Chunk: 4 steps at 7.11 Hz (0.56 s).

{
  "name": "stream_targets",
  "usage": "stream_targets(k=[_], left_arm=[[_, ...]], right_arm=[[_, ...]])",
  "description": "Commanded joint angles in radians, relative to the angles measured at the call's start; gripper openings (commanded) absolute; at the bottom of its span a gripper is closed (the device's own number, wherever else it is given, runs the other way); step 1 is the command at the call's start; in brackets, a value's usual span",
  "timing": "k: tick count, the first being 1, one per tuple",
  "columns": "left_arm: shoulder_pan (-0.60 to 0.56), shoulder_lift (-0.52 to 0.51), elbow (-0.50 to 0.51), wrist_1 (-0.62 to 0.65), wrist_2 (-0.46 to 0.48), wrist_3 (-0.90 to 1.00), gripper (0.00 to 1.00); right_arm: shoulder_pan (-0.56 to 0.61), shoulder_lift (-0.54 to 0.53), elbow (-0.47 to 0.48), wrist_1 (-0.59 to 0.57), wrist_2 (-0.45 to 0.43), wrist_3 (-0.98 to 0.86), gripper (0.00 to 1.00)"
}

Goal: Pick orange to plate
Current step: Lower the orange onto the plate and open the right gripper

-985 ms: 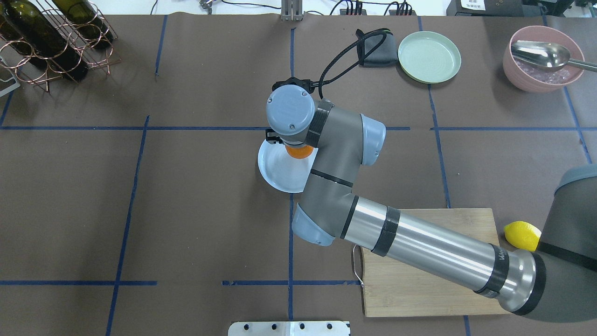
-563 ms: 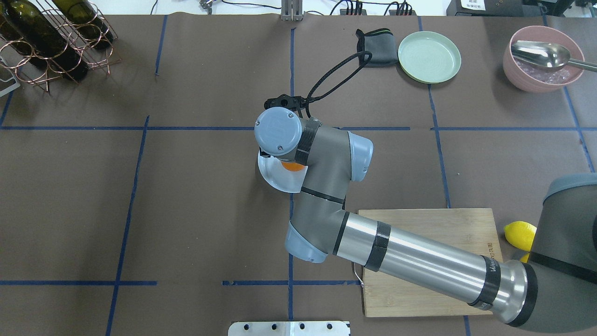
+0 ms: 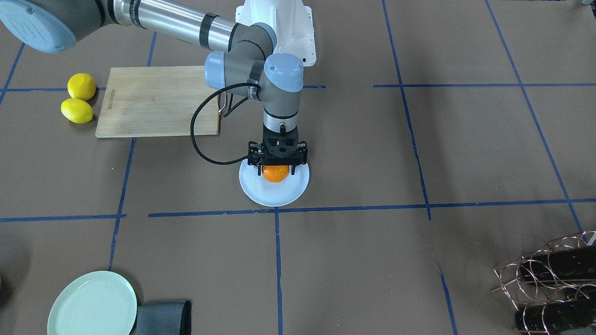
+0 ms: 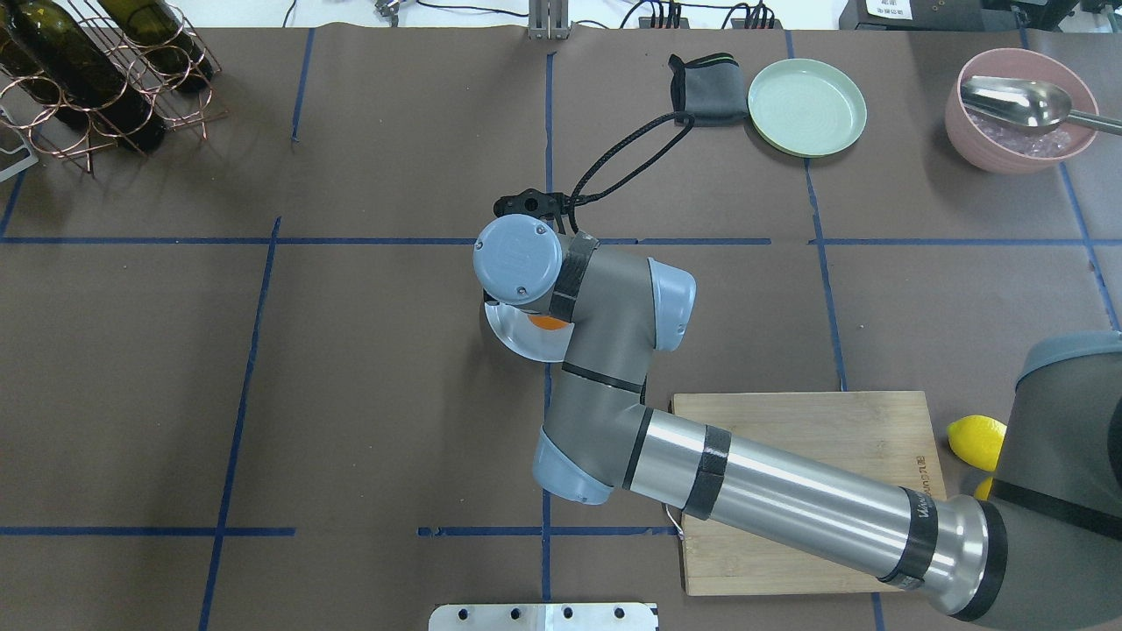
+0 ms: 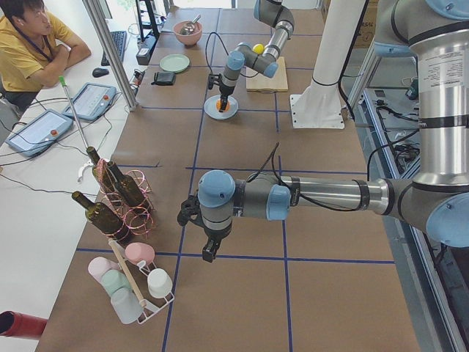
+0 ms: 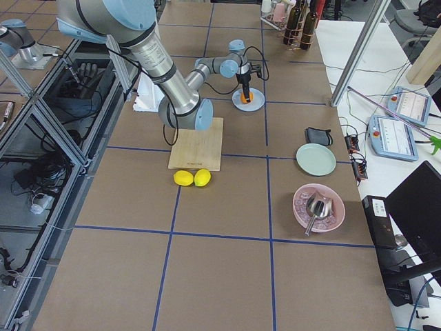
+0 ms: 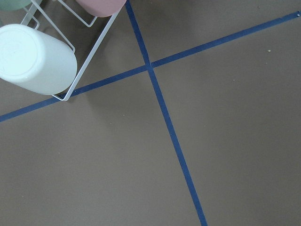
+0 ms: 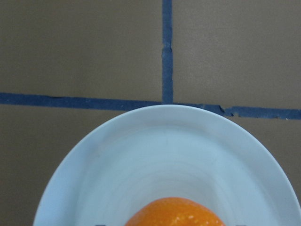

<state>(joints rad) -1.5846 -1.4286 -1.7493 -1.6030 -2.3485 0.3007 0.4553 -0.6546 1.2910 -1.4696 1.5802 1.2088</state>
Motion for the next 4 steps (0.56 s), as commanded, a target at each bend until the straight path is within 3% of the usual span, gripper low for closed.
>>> stream_targets(k=[1,2,4], left_arm=[[0.000,0.000,-0.002,0.001,0.000,0.002,1.00],[0.000,0.002,-0.001,0.000,0.000,0.002,1.00],[0.000,0.002,0.014,0.001,-0.002,0.003,1.00]], right_arm=[[0.044,0.003,0.034,-0.001,0.007,-0.015,1.00],[0.110,0.003,0.057,-0.006,0.058,-0.046,1.00],[0.317,-0.048,0.124,-0.069,0.319,-0.313,1.00]])
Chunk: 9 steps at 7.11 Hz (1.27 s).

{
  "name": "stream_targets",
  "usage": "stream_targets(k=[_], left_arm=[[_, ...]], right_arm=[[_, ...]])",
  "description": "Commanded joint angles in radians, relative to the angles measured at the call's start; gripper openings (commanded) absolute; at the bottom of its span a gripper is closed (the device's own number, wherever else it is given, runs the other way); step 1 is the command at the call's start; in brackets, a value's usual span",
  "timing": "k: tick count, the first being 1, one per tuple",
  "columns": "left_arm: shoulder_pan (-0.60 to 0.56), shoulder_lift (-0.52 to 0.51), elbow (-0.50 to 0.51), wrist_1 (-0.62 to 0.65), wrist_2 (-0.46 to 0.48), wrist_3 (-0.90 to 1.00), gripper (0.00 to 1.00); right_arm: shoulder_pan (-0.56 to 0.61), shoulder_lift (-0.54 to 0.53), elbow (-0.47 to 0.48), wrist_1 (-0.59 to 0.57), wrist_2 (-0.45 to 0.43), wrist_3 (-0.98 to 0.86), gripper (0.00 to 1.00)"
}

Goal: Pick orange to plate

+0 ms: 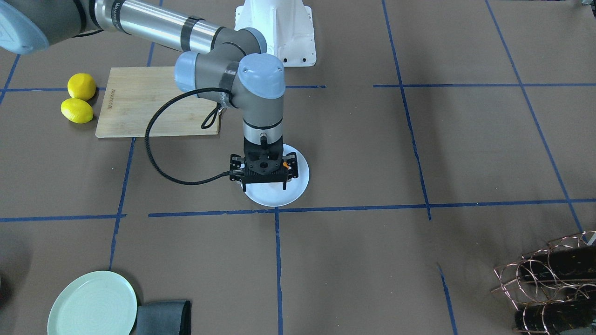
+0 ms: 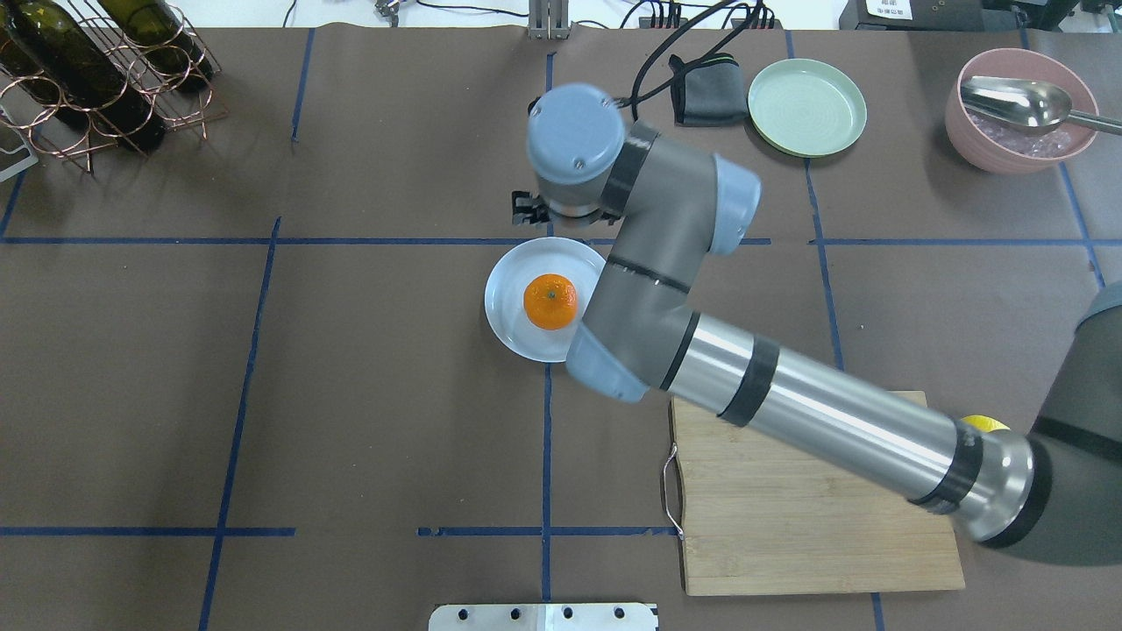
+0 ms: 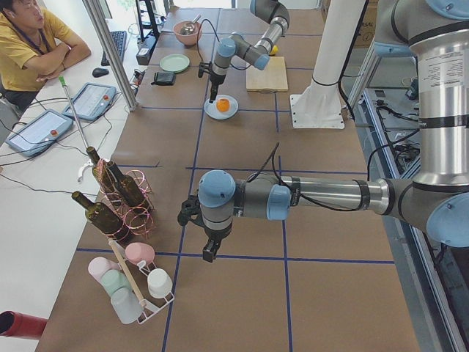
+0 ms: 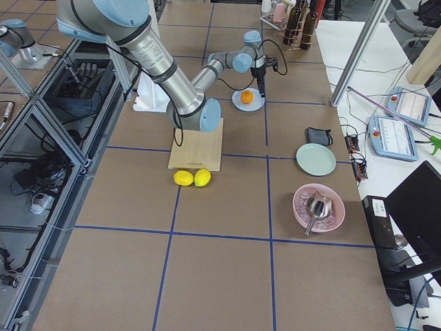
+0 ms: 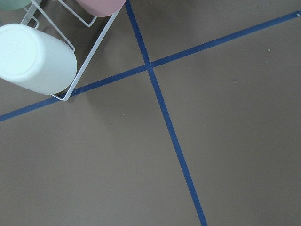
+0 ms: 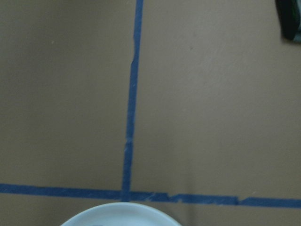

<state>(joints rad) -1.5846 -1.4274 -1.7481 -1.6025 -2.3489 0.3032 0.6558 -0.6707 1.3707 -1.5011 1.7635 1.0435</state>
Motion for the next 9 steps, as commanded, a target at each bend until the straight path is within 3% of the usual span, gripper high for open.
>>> stream_targets(k=[1,3,4,6,9], left_arm=[[-0.002,0.016,0.001,0.006,-0.009,0.001,1.00],[0.000,0.008,0.015,0.006,-0.007,-0.009,1.00],[0.000,0.013,0.013,0.006,-0.009,-0.007,1.00],[0.000,0.016,0.013,0.003,-0.010,-0.003,1.00],[-0.038,0.025,0.010,0.006,-0.010,-0.007,1.00]], right_arm=[[0.227,-0.094,0.091,-0.041,0.254,-0.292,1.00],[0.448,-0.256,0.126,-0.057,0.443,-0.679,1.00],[0.543,-0.344,0.133,-0.059,0.459,-0.873,1.00],[0.664,-0.507,0.160,-0.061,0.482,-1.084,1.00],[0.832,-0.747,0.145,-0.019,0.461,-1.088,1.00]])
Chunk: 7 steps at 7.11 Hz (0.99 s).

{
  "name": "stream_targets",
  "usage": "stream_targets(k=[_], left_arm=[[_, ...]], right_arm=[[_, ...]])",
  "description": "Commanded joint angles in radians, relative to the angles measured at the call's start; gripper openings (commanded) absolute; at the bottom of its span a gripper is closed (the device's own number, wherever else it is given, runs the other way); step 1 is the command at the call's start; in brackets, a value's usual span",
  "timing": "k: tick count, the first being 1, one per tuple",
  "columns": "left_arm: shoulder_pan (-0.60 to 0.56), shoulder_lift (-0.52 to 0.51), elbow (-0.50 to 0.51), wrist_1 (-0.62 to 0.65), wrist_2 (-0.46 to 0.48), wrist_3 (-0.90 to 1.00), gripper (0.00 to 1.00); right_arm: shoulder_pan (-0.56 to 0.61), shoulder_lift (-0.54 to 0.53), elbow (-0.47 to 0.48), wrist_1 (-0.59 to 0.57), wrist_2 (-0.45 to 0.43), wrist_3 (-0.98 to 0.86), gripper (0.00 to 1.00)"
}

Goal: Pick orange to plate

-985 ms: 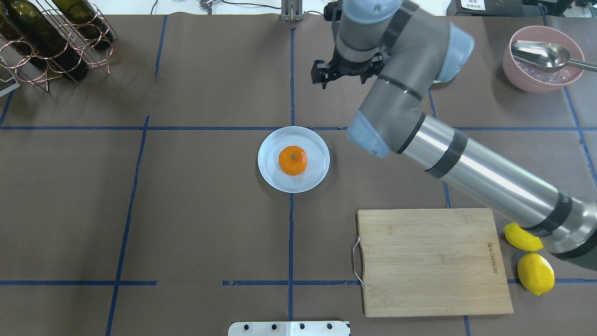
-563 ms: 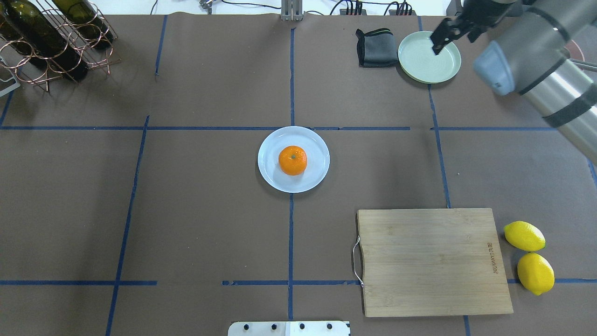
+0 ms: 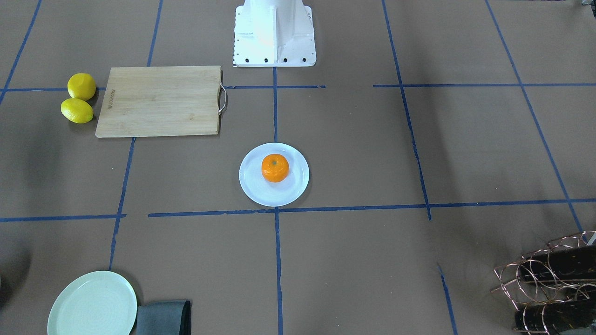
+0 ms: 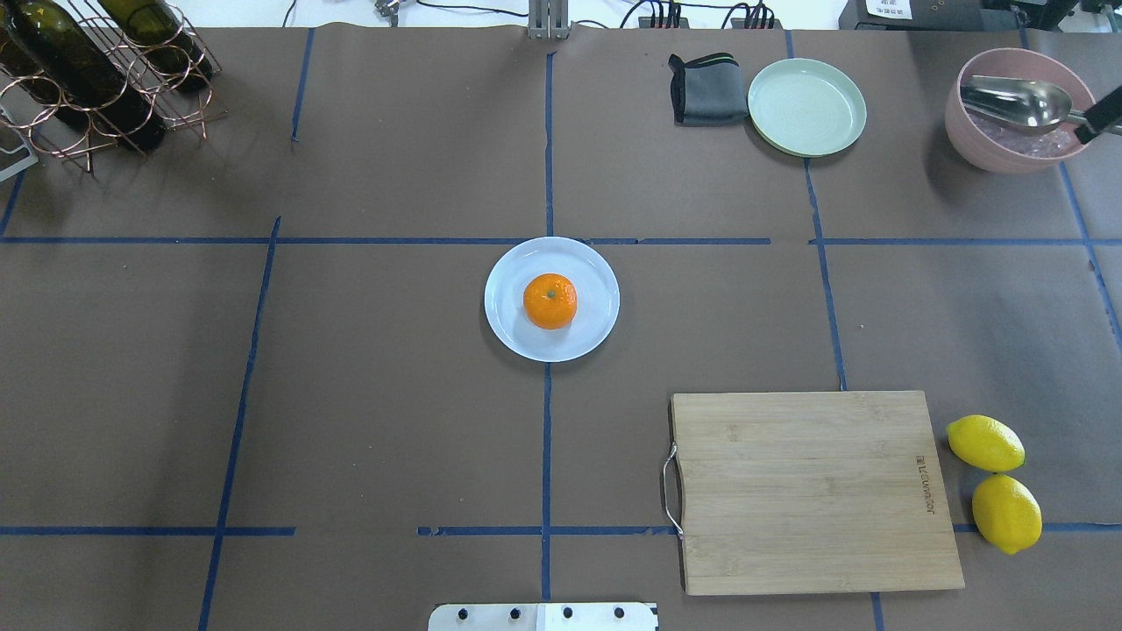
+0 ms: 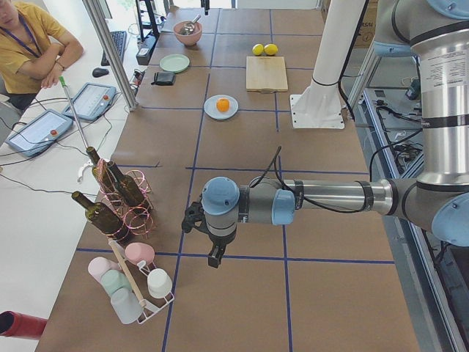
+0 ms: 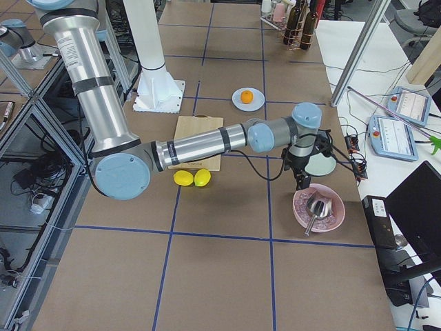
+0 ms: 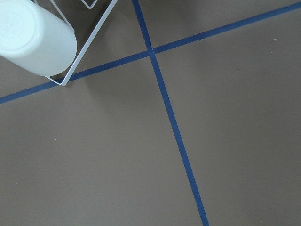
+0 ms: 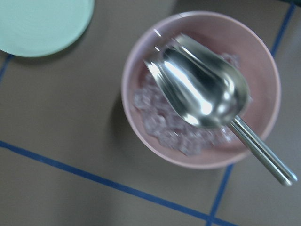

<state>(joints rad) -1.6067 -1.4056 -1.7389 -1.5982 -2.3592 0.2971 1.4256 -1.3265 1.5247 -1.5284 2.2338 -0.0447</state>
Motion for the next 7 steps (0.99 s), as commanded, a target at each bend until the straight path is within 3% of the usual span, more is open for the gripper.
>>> stream_targets(k=[1,2,5,7], left_arm=[[-0.021,0.004,0.002,0.001,0.000,0.000,1.00],[-0.021,0.023,-0.013,0.000,0.000,0.010,1.00],[-0.018,0.019,-0.024,-0.003,0.012,-0.030,1.00],[-0.016,0.016,-0.027,-0.002,0.011,-0.163,1.00]], right_arm=[[0.117,-0.132,-0.006,0.005,0.080,0.002,1.00],[0.121,-0.169,-0.002,0.014,0.128,0.000,1.00],[0.119,-0.174,-0.001,0.013,0.101,0.000,1.00],[0.119,-0.175,0.000,0.011,0.064,0.000,1.00]])
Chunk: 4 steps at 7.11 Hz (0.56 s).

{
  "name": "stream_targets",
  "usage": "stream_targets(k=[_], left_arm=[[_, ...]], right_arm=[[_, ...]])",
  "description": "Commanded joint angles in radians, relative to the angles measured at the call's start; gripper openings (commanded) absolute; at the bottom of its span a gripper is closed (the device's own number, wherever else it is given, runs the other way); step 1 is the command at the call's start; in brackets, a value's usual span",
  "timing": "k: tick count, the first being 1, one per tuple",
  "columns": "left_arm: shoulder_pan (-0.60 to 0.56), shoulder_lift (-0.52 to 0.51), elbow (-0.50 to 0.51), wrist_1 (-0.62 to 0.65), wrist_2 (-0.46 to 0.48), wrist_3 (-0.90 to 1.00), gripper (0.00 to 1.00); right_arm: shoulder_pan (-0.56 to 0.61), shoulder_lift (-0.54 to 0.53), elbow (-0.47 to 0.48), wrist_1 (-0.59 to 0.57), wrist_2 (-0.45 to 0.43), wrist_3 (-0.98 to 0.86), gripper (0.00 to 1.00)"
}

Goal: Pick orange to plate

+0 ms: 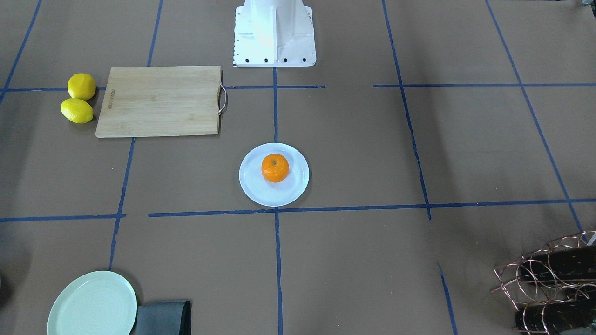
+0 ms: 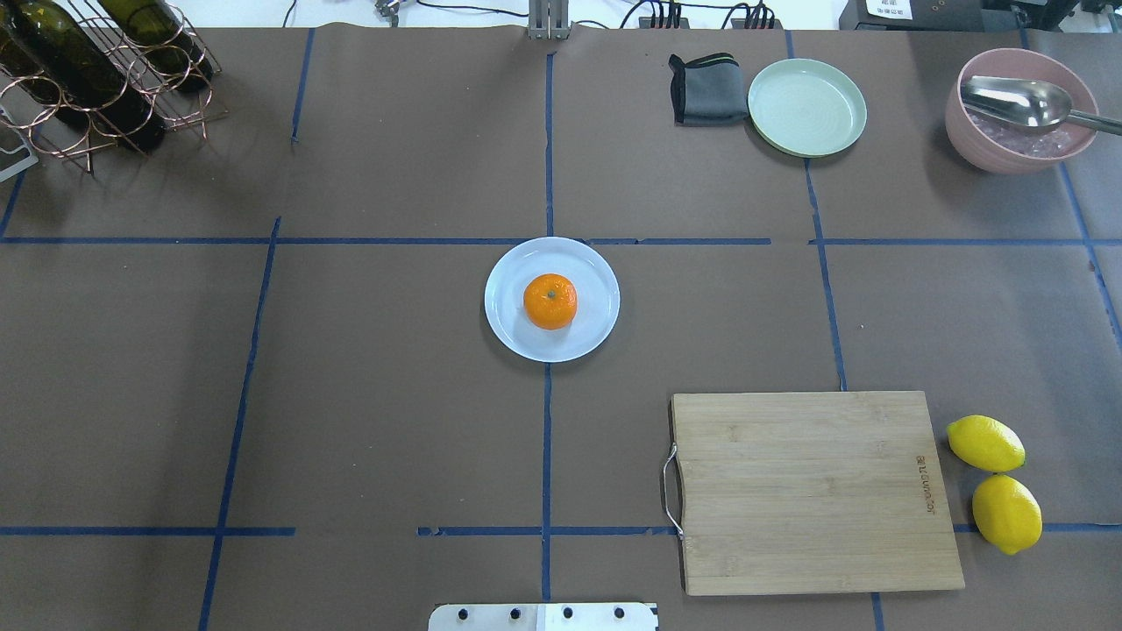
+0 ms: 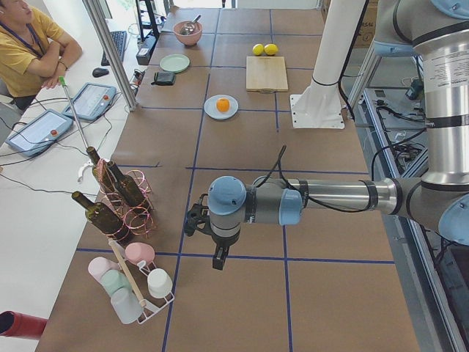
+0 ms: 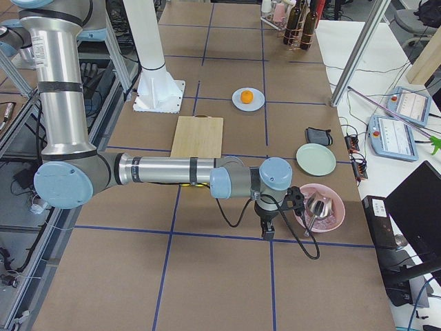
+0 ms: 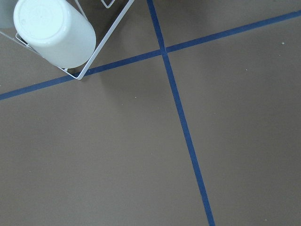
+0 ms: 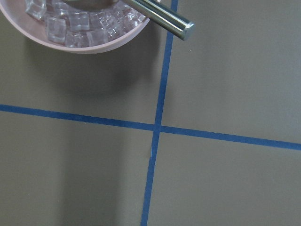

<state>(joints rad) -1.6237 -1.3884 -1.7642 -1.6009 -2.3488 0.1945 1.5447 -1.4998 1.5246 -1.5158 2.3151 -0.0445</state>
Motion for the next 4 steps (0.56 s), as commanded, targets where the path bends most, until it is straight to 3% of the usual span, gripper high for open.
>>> stream_targets(k=[1,4], left_arm=[[0.001,-0.001,0.002,-0.002,0.002,-0.058,1.00],[0.001,0.000,-0.001,-0.004,-0.001,-0.053,1.00]], right_arm=[[0.000,-0.004,-0.003,-0.001,-0.017,-0.002,1.00],[-0.073,0.010,0.009,-0.015,-0.025,-0.005,1.00]])
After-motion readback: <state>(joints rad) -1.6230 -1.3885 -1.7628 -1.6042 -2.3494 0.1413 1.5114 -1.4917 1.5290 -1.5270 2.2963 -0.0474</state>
